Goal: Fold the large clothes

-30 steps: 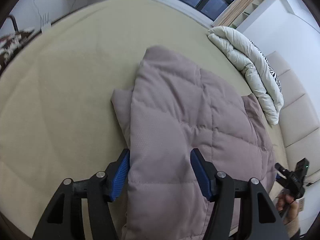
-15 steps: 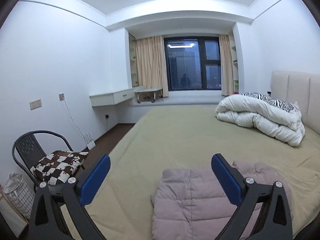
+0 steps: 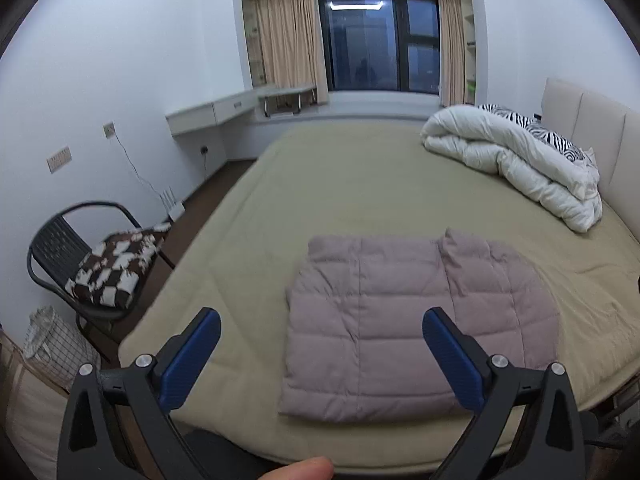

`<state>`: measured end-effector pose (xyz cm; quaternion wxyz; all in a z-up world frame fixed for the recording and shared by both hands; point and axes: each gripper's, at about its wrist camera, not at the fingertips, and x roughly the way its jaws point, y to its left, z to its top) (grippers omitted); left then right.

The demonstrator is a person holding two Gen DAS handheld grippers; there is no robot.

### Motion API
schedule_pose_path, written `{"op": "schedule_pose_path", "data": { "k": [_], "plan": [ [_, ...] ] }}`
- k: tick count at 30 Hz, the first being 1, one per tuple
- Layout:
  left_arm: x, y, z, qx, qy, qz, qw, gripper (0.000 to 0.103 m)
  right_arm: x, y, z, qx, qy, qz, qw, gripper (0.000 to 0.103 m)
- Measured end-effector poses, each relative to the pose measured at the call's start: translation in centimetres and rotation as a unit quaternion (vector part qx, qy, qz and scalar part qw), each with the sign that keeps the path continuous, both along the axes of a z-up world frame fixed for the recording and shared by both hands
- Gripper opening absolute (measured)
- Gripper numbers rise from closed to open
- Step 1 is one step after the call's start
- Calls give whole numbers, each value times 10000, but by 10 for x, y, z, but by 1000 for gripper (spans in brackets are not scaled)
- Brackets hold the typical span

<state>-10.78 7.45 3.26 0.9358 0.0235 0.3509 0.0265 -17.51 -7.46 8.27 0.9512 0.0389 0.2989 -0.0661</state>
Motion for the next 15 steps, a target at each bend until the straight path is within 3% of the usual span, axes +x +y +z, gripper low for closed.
{"op": "schedule_pose_path", "data": {
  "k": [5, 15],
  "plan": [
    [-3, -7, -30, 59, 474, -41, 9988, 103, 19, 13, -52, 176, 698, -187, 9972, 103],
    [2, -9, -60, 214, 808, -21, 9965, 103, 54, 19, -104, -52, 1255, -242, 9918, 103]
  ]
}}
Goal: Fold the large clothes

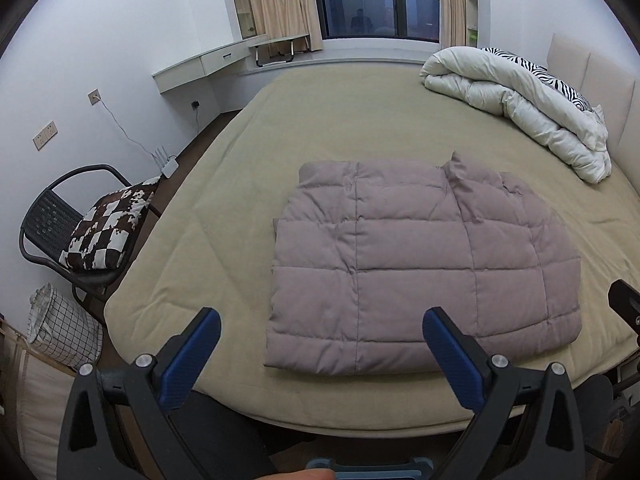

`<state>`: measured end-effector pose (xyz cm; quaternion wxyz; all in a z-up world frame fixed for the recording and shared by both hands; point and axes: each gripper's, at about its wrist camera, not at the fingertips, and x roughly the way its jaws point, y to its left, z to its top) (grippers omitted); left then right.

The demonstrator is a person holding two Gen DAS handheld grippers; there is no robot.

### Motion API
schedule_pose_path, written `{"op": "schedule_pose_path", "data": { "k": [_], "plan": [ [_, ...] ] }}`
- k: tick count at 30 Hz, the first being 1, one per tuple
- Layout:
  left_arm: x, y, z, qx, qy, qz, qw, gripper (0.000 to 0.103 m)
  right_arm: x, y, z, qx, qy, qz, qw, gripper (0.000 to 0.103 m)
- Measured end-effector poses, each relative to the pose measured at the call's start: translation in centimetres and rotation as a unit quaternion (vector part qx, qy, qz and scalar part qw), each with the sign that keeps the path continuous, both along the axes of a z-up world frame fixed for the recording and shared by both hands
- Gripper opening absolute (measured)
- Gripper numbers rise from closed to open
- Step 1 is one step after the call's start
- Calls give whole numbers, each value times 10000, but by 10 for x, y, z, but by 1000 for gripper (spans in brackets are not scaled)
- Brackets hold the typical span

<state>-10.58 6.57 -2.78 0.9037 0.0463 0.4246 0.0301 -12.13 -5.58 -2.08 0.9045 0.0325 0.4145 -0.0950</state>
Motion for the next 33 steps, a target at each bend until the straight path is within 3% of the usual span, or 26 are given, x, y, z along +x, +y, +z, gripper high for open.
{"op": "schedule_pose_path", "data": {
  "k": [33],
  "plan": [
    [4, -4, -18, 54, 206, -16, 9998, 103, 11, 4, -14, -59, 268, 80, 9996, 103]
  ]
}}
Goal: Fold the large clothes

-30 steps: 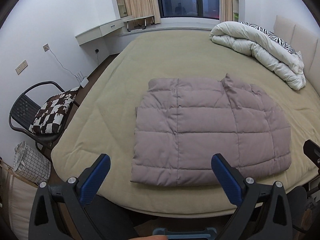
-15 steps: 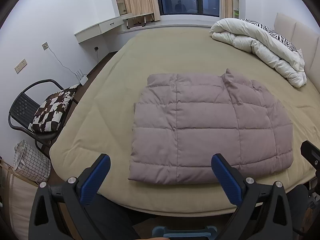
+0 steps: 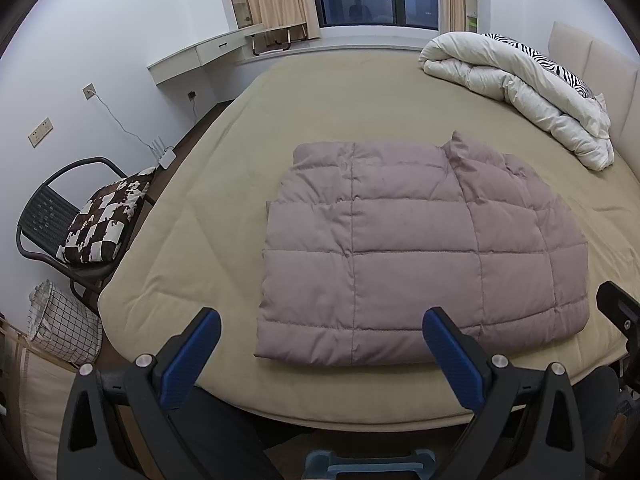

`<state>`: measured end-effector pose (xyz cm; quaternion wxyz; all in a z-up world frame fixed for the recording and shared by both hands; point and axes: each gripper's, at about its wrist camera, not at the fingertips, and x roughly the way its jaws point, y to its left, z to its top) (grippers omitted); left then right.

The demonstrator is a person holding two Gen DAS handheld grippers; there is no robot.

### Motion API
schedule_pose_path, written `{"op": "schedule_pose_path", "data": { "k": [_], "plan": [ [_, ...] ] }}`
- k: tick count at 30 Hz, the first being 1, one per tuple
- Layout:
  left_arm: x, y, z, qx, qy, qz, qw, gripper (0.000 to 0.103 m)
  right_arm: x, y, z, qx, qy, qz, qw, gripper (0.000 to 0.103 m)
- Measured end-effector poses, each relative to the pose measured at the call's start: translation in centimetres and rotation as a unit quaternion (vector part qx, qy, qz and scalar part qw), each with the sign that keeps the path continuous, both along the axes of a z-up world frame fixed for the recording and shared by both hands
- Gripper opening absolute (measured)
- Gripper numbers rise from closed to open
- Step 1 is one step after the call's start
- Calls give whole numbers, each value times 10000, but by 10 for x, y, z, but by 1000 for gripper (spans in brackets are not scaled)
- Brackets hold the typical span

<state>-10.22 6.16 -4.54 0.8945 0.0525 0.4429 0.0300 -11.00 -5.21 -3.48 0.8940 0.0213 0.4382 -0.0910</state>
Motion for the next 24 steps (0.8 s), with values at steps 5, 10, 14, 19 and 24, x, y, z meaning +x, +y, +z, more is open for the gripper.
{"op": "schedule_pose_path", "data": {
  "k": [5, 10, 14, 19, 24],
  "plan": [
    [-1, -2, -3, -26, 31, -19, 10000, 103, 1, -1, -2, 10, 20, -1, 10000, 103],
    [-3, -5, -6, -43, 66, -38, 10000, 103, 1, -1, -3, 12, 19, -17, 10000, 103],
    [-3, -5, -6, -54, 74, -31, 10000, 103, 2, 0, -5, 16, 25, -34, 10000, 103],
    [-3, -5, -6, -55, 74, -32, 10000, 103, 1, 1, -5, 22, 28, -36, 10000, 103],
    [-3, -5, -6, -57, 78, -31, 9999, 103, 2, 2, -6, 16, 34, -48, 10000, 103]
  ]
}}
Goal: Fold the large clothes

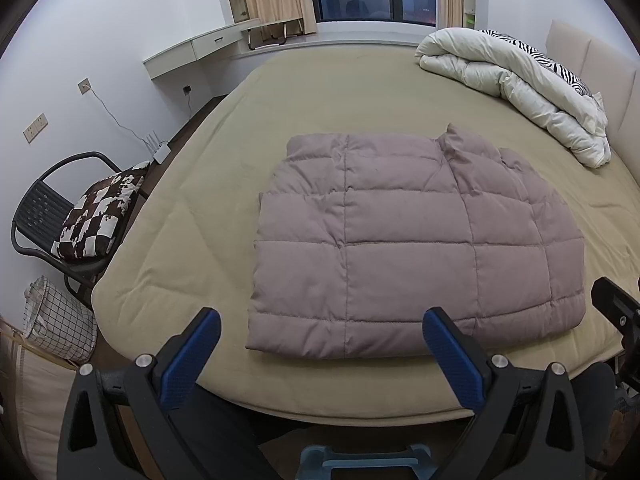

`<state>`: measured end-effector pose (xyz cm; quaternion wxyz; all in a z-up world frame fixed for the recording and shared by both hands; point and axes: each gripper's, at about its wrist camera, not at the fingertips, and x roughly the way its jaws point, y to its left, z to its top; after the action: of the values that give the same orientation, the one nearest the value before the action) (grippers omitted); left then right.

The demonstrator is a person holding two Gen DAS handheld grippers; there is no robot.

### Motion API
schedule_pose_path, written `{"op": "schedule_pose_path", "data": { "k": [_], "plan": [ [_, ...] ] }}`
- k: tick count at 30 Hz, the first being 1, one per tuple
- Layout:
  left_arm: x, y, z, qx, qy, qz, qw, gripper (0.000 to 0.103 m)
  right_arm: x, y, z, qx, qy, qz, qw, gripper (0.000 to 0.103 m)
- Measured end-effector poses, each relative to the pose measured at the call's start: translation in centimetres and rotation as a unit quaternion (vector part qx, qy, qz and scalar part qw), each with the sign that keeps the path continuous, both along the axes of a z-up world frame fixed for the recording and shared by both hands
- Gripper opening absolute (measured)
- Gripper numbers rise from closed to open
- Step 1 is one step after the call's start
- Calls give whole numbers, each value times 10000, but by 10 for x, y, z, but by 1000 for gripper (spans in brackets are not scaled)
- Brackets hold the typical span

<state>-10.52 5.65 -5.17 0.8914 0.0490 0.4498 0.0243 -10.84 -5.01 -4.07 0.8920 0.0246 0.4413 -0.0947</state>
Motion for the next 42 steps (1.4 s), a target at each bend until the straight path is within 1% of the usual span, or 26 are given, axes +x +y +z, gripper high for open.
{"op": "schedule_pose_path", "data": {
  "k": [42],
  "plan": [
    [-4, -4, -2, -55, 18, -39, 10000, 103, 0, 4, -2, 12, -12, -39, 10000, 103]
  ]
}}
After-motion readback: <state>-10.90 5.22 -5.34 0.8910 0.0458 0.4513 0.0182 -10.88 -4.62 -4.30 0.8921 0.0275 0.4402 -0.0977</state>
